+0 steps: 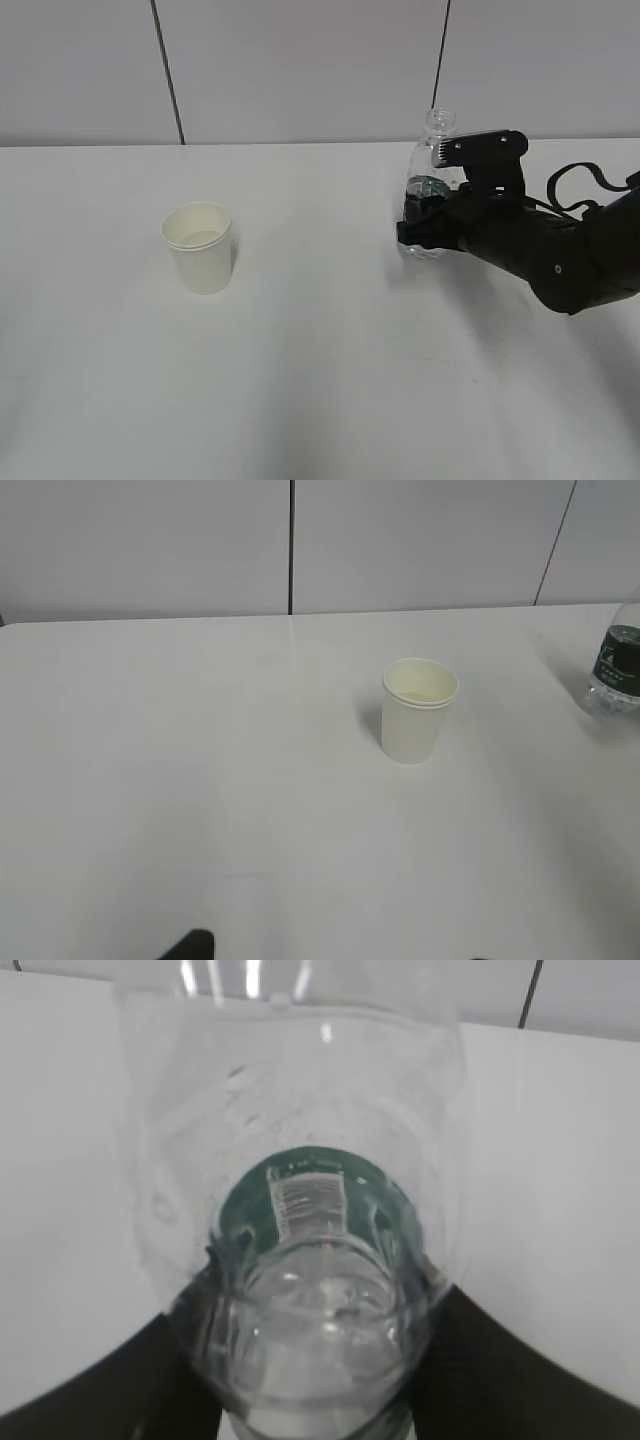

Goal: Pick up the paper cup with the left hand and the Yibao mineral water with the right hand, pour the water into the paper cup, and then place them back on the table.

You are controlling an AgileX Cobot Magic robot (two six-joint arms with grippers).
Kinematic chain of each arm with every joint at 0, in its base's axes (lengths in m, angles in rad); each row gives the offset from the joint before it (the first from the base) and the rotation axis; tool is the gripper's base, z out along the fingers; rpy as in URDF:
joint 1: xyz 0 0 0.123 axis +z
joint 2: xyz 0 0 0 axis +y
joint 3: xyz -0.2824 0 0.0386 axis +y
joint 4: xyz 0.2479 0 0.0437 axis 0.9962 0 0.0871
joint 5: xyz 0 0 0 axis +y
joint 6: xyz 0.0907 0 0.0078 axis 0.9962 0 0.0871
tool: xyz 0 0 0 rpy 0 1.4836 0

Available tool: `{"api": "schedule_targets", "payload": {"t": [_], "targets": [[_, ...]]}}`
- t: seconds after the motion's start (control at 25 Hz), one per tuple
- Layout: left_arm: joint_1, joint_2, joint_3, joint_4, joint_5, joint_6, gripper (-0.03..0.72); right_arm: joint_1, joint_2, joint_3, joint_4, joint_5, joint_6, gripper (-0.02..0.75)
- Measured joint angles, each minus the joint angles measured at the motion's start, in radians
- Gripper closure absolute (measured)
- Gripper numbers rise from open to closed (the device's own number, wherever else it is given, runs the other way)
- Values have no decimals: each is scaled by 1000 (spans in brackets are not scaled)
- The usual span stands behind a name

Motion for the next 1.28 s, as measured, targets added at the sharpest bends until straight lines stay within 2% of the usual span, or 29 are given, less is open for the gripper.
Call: {"api": "schedule_targets", "payload": {"t": [0.48, 0.76, 1.28], "targets": [[0, 0, 0, 0, 0, 0, 242, 0, 26, 0, -8, -42, 15, 347], [0, 0, 0, 0, 0, 0, 242, 0, 26, 0, -75, -43, 15, 347], [0, 0, 0, 0, 0, 0, 242, 0, 50, 0, -82, -53, 19, 347]]}}
